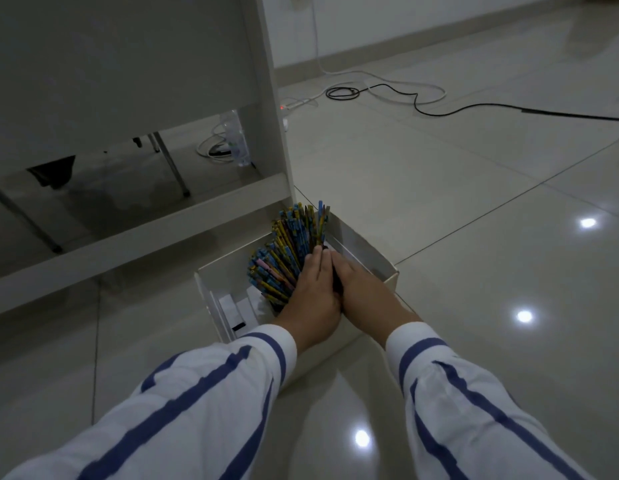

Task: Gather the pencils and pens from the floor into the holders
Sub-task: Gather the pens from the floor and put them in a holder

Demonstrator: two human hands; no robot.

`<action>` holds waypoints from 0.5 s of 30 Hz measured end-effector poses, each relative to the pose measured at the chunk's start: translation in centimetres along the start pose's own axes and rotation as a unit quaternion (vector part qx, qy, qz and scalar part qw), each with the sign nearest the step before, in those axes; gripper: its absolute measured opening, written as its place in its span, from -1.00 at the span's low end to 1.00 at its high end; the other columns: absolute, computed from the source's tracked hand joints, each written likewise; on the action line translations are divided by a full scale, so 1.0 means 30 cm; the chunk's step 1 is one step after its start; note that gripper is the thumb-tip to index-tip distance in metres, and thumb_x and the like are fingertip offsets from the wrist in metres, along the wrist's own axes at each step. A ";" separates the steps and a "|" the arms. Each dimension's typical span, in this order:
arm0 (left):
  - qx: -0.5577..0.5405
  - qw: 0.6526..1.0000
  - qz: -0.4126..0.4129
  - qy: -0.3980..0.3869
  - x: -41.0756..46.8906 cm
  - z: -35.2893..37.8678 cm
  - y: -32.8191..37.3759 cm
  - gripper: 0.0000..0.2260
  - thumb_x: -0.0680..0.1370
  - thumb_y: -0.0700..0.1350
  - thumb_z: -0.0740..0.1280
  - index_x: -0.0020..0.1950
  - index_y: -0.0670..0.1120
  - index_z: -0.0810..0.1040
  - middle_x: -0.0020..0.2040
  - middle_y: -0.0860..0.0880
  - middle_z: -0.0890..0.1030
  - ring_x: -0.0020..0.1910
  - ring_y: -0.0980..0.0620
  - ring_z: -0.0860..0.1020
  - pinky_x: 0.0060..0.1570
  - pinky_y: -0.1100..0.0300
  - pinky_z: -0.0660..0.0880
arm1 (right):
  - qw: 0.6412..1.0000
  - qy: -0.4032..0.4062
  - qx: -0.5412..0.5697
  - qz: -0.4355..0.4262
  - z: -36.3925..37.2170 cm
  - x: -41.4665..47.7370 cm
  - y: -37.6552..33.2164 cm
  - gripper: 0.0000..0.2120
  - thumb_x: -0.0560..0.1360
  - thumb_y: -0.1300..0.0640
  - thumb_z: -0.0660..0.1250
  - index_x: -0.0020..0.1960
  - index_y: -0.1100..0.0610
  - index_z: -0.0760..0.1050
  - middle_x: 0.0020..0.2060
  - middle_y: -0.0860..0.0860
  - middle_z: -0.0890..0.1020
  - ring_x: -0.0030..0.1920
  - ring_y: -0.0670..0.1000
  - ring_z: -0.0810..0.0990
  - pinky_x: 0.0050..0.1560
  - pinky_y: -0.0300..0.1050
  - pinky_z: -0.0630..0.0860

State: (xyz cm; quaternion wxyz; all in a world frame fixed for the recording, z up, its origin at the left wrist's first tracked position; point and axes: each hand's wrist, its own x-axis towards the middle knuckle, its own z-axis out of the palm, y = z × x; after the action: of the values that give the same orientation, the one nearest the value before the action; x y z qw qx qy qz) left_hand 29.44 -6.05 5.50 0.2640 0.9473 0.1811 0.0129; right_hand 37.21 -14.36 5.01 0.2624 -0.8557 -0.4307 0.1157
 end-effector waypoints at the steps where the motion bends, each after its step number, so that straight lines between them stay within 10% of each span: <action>1: 0.010 1.000 -0.005 -0.010 0.001 -0.001 0.000 -0.41 0.64 -0.17 0.07 0.55 -0.14 -0.22 0.56 -0.08 -0.25 0.54 -0.05 -0.25 0.48 0.14 -0.23 | 1.000 -0.001 -0.009 -0.002 0.006 0.000 0.003 -0.45 0.61 0.19 0.14 0.54 0.06 0.05 0.49 0.01 0.26 0.46 -0.04 0.28 0.40 -0.27 0.19; 5: 0.040 0.998 -0.011 -0.045 0.004 -0.019 -0.002 -0.38 0.62 -0.19 0.08 0.55 -0.12 -0.25 0.57 -0.07 -0.25 0.54 -0.05 -0.27 0.48 0.11 -0.23 | 0.997 -0.009 -0.081 -0.018 0.024 -0.002 0.006 -0.42 0.62 0.23 0.08 0.55 0.18 -0.09 0.54 0.07 0.11 0.52 -0.02 0.13 0.45 -0.29 0.00; 15: 0.031 0.999 -0.031 -0.017 -0.045 -0.061 -0.037 -0.26 0.58 -0.04 0.21 0.55 -0.11 -0.25 0.56 -0.06 -0.27 0.54 -0.04 -0.28 0.49 0.08 -0.22 | 0.997 0.034 -0.034 0.059 0.054 -0.004 -0.030 -0.39 0.56 0.19 0.20 0.53 0.20 0.03 0.51 0.13 0.16 0.49 0.10 0.18 0.44 -0.07 0.25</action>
State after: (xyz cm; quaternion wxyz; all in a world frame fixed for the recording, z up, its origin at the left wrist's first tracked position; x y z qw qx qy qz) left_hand 27.59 -4.73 6.62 0.2380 0.9489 0.2065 -0.0175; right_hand 35.84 -13.44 4.16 0.2405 -0.8912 -0.3744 0.0875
